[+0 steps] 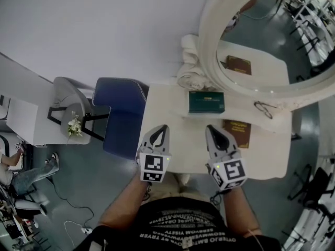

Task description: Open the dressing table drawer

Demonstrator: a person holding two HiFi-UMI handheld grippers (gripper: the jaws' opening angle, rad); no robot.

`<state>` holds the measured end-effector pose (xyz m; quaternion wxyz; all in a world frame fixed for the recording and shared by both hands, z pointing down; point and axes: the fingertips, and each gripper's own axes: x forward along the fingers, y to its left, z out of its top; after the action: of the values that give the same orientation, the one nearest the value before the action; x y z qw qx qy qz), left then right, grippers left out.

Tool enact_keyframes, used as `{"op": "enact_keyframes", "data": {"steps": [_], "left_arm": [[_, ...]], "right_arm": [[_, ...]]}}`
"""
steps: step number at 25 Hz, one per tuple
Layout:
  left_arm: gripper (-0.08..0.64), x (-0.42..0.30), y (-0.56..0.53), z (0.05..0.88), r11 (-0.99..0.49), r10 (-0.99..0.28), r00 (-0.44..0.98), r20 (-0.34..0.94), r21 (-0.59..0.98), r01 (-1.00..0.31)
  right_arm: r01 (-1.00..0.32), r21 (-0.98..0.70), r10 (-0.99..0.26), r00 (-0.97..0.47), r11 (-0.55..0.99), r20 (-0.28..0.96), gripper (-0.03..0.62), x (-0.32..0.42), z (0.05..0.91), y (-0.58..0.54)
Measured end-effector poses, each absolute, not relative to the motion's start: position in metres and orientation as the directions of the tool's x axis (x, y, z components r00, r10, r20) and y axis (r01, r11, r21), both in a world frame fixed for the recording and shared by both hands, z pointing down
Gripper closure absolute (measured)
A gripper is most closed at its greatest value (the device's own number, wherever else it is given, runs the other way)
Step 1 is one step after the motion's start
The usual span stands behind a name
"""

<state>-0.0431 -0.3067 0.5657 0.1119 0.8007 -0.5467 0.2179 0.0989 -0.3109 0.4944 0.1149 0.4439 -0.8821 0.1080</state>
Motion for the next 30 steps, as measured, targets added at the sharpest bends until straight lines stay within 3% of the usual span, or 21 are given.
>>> {"op": "enact_keyframes", "data": {"steps": [25,30], "left_arm": [[0.555,0.009,-0.340,0.702,-0.395,-0.687,0.311,0.657,0.022,-0.919],[0.497,0.018,-0.345,0.720,-0.407,-0.654,0.329,0.681,0.050,-0.912]], "right_arm": [[-0.820,-0.101,-0.768,-0.565,0.563,0.304,0.591,0.096,0.512,-0.341],[-0.812,-0.102,-0.759,-0.574,0.574,0.307,0.591,0.093,0.514,-0.341]]}}
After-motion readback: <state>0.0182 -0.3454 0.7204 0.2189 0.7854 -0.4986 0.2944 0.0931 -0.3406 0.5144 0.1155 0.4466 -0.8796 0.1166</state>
